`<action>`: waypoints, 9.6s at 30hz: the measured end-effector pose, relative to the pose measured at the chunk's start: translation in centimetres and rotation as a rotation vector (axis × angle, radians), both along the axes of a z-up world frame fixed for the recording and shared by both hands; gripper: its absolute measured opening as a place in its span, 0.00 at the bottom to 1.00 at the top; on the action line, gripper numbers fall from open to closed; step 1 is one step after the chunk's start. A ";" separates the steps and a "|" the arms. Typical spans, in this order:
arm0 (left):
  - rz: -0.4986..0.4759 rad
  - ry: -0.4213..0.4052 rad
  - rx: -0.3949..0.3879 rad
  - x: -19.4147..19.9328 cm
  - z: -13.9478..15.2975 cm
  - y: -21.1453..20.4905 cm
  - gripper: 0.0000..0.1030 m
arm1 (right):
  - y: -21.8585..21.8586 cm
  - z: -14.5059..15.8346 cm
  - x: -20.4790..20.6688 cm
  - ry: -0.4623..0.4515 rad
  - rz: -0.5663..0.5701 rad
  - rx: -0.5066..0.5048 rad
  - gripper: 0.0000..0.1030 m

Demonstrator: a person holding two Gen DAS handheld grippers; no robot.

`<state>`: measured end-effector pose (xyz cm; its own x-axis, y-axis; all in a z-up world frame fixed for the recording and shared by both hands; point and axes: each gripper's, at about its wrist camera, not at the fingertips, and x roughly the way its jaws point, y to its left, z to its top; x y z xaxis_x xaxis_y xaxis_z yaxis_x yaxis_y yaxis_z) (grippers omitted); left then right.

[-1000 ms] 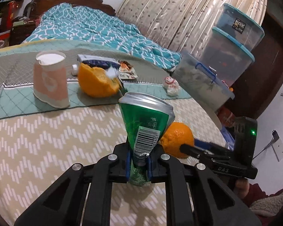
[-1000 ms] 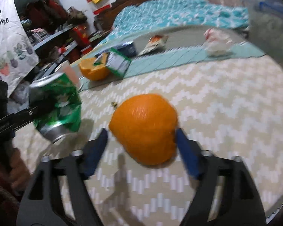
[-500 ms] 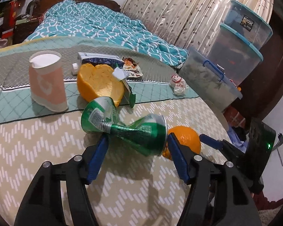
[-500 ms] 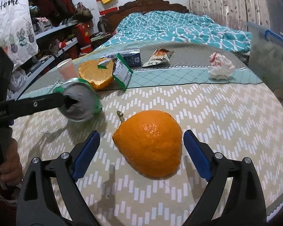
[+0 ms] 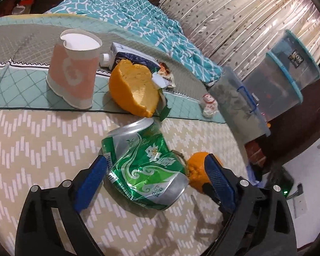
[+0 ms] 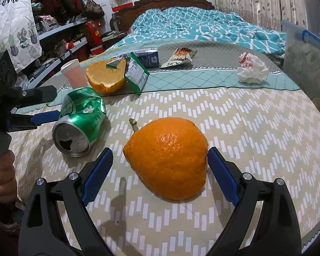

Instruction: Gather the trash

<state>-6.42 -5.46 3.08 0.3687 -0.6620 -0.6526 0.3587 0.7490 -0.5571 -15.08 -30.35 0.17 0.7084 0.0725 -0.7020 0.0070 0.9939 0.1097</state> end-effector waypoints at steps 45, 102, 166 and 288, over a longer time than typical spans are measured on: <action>-0.066 0.147 -0.058 2.9 -3.6 -6.4 0.20 | -2.6 -0.1 0.5 -0.006 -0.022 0.173 0.38; -0.646 -0.084 0.208 1.1 -0.6 -55.5 0.50 | -40.2 0.9 -8.1 -0.107 -0.725 0.248 0.56; -0.165 0.024 0.144 2.3 -1.7 -13.0 0.26 | -11.1 0.4 -1.5 -0.020 -0.188 0.225 0.10; 0.301 -0.264 0.373 8.9 0.1 -1.3 0.33 | -8.8 -2.1 29.3 0.165 -0.123 0.324 0.26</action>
